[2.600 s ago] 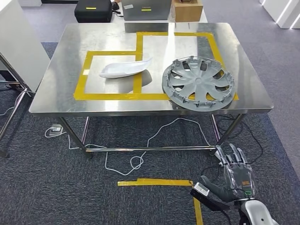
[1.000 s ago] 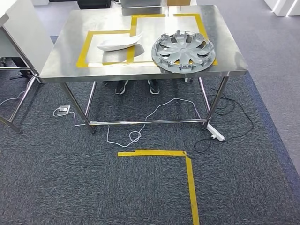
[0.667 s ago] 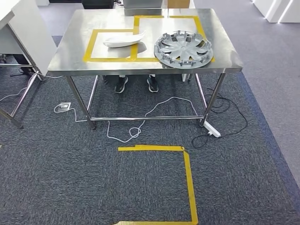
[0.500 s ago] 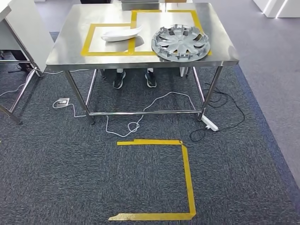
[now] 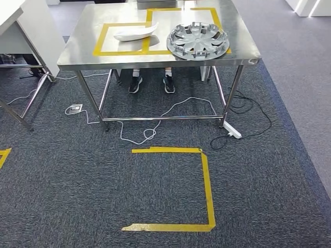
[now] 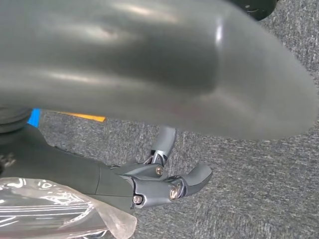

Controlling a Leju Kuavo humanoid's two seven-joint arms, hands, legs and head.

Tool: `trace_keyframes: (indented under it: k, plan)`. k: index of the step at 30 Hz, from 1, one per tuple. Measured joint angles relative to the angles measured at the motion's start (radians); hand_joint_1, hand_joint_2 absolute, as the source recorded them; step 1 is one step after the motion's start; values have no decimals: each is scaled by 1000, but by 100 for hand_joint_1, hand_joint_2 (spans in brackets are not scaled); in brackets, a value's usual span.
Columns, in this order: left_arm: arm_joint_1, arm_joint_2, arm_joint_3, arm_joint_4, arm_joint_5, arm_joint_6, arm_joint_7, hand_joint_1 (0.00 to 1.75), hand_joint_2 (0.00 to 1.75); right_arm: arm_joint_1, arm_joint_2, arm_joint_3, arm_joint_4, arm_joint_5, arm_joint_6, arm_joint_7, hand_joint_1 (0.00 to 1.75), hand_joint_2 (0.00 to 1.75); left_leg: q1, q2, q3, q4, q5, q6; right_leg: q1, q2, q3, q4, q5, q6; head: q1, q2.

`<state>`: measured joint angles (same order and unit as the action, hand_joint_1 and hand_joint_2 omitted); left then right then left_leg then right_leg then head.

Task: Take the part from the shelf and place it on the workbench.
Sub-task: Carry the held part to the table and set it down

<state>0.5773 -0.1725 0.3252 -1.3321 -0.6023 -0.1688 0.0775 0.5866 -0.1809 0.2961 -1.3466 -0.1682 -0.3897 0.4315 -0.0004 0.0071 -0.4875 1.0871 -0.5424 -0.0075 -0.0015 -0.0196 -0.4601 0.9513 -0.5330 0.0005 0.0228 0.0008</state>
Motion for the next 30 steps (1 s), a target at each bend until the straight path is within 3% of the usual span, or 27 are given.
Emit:
trace_keyframes:
  k: [2, 4, 6, 8, 10, 11, 12, 13, 15, 17, 21, 22, 25, 30]
  plan:
    - [2, -1, 2, -5, 0, -1, 3, 0, 0, -5, -8, 16, 0, -11, -11, -4, 0, 0, -3, -1, 63, -109, 6, 11, 3, 0, -6, 6, 6, 9, 1, 0]
    - [4, -2, 5, -7, 1, -2, 3, 0, 0, -9, -15, 28, 0, -18, -19, -7, 0, 0, -5, -1, 64, -131, 6, 21, 4, -1, -8, 8, 15, 22, 1, 0]
    - [6, -5, 6, -10, 1, -2, 4, 0, 0, -10, -22, 37, 0, -20, -21, -8, 0, 0, -2, 1, 52, -139, 18, 36, 2, 3, -22, 25, 1, 32, 3, 0]
    - [7, -7, 6, -12, 1, -2, 4, 0, 0, -11, -28, 44, 0, -21, -22, -8, 0, 0, 0, 3, 38, -144, 31, 49, 0, 11, -69, 118, -60, 40, 8, 0]
    - [8, -8, 7, -13, 2, -3, 4, 0, 0, -11, -32, 48, 1, -21, -22, -8, 0, 0, -4, 5, 24, -142, 38, 54, -3, 15, -129, 259, -126, 47, 11, 0]
    - [8, -8, 7, -13, 2, -3, 4, 0, 0, -11, -33, 50, 1, -21, -22, -8, 0, 0, -6, 5, 20, -141, 41, 54, -3, 15, -145, 302, -137, 49, 11, 0]
    - [8, -8, 7, -13, 2, -4, 4, 0, 0, -11, -34, 51, 2, -22, -22, -8, 0, 0, -7, 6, 17, -139, 43, 53, -4, 15, -141, 305, -127, 49, 11, 0]
    - [8, -9, 7, -13, 2, -4, 4, 0, 0, -11, -35, 53, 2, -23, -23, -8, 0, 0, -8, 6, 15, -137, 44, 53, -4, 15, -118, 266, -99, 49, 11, 0]
    - [8, -11, 8, -13, 3, -5, 4, 0, 0, -12, -38, 56, 2, -28, -27, -10, 0, 0, -10, 6, 13, -129, 43, 50, -3, 15, -37, 120, -34, 45, 11, 0]
    - [8, -12, 8, -13, 5, -5, 4, 0, 0, -15, -42, 61, 2, -38, -36, -14, 0, 0, -15, 5, 6, -118, 42, 43, -3, 16, 9, 21, -12, 36, 10, 0]
    - [8, -12, 11, -13, 6, -5, 1, 0, 0, -17, -50, 77, 3, -55, -52, -21, 0, 0, -17, 3, -6, -102, 35, 23, -4, 15, 2, 7, -7, 14, 8, 0]
    - [8, -12, 12, -13, 6, -5, 1, 0, 0, -18, -51, 81, 3, -57, -54, -23, 0, 0, -17, 2, -6, -101, 30, 30, -4, 15, 0, 8, -6, 12, 6, 0]
    - [9, -11, 15, -13, 6, -4, -1, 0, 0, -22, -53, 88, 3, -61, -57, -25, 0, 0, -15, 0, -9, -103, 40, 67, 1, 14, -4, 16, -11, 15, -2, 0]
    - [8, -11, 13, -12, 8, 0, -23, 0, 0, -29, -71, 118, 3, -126, -106, -36, 0, 0, -11, -2, -11, -104, 51, 39, 4, 13, -7, 20, -10, 13, -4, 0]
